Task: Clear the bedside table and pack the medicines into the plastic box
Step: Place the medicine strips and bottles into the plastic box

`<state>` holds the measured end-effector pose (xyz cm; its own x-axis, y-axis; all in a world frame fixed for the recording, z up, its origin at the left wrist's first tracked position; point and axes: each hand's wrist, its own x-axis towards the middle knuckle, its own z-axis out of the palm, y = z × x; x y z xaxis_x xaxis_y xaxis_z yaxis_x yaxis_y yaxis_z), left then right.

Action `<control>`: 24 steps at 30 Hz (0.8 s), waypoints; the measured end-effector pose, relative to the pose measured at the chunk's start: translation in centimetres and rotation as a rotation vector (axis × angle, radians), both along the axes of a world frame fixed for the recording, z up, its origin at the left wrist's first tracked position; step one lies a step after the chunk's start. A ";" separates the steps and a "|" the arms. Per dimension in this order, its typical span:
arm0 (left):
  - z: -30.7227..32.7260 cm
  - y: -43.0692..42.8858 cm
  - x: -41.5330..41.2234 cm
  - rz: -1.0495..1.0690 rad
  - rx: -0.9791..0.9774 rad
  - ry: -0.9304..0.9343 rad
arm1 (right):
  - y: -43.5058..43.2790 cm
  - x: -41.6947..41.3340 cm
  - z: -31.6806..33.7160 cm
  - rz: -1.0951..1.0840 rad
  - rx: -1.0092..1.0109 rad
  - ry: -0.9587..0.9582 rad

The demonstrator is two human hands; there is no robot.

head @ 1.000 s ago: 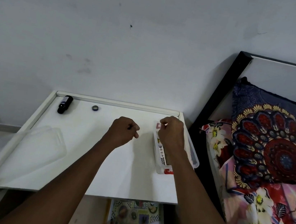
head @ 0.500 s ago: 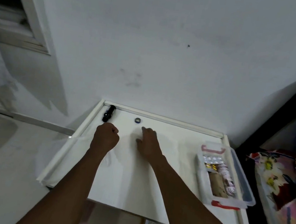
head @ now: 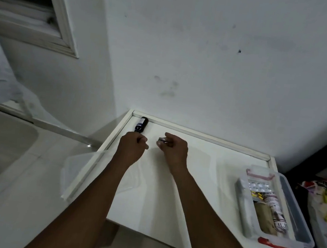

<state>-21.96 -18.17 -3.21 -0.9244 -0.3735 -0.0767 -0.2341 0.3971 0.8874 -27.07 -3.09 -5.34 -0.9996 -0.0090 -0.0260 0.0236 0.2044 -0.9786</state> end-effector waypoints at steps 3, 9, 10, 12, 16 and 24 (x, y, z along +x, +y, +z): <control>0.9 1.2 0.7 -0.121 0.135 0.069 | -0.2 2.8 0.4 0.050 -0.122 0.043; 1.5 1.5 1.4 -0.082 0.307 0.157 | -0.4 4.1 0.9 0.067 -0.119 0.115; 1.5 1.0 1.3 -0.014 0.317 0.165 | -0.6 3.8 0.9 0.107 -0.111 0.110; 1.5 -0.4 1.1 0.146 0.292 0.186 | -1.2 3.0 0.5 0.137 -0.017 0.109; 0.8 -2.3 1.1 0.276 0.324 0.120 | -3.4 1.1 0.0 0.284 0.455 0.258; 0.5 -3.2 0.7 0.292 0.236 0.099 | -7.3 -4.1 0.9 0.522 1.368 0.737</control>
